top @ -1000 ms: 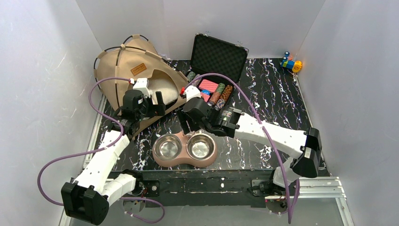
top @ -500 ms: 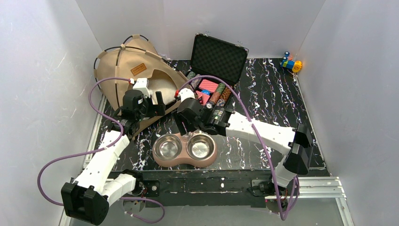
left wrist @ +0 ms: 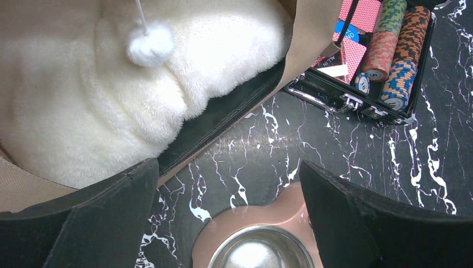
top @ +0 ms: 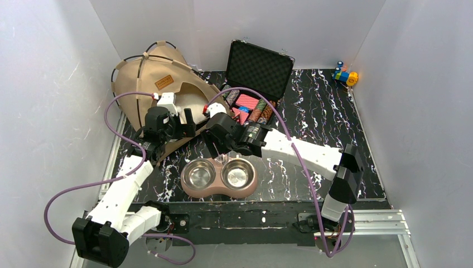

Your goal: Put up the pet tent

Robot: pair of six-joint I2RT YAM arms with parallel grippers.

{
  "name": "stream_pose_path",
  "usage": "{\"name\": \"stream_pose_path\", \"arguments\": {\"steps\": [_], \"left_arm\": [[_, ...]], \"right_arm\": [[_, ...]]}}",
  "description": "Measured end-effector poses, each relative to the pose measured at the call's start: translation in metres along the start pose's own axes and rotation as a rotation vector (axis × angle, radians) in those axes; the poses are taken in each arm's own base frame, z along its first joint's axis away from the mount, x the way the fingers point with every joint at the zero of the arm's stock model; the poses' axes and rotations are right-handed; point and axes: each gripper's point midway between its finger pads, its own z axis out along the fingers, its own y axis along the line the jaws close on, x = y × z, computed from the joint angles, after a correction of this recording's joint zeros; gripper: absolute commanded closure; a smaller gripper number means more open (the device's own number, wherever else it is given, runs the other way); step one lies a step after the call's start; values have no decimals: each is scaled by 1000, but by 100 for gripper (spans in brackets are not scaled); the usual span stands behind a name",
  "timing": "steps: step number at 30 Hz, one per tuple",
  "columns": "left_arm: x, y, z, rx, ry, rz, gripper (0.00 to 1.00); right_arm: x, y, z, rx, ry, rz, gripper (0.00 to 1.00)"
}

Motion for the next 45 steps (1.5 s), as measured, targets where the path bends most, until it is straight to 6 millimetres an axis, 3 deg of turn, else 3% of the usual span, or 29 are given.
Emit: {"name": "stream_pose_path", "arguments": {"steps": [5,8,12,16,24,30,34,37,39,45], "left_arm": [[-1,0,-1,1,-6,0,2],[-1,0,-1,1,-6,-3,2],[-2,0,-2,0,-8,-3,2],[-4,0,-4,0,-17,-4,2],[-7,0,-6,0,-35,-5,2],[-7,0,-6,-1,-37,-5,2],[-7,0,-6,-2,-38,-5,2],[-7,1,-7,-3,-39,-6,2],[-8,0,-7,-2,-40,-8,2],[-9,0,-7,-1,-45,-9,2]], "right_arm": [[0,0,2,1,-4,9,54],[-1,1,3,-1,-19,21,49],[-1,0,3,-4,-25,27,37],[-2,-1,1,-4,-22,23,16],[-4,-3,-10,-5,10,-6,14],[-15,-1,-41,-64,-17,-14,13],[-23,-10,-85,-112,-100,26,13],[-11,-28,-113,-116,-131,91,16],[1,-42,-115,-95,-124,149,18],[90,-93,-66,82,87,289,19]]}}
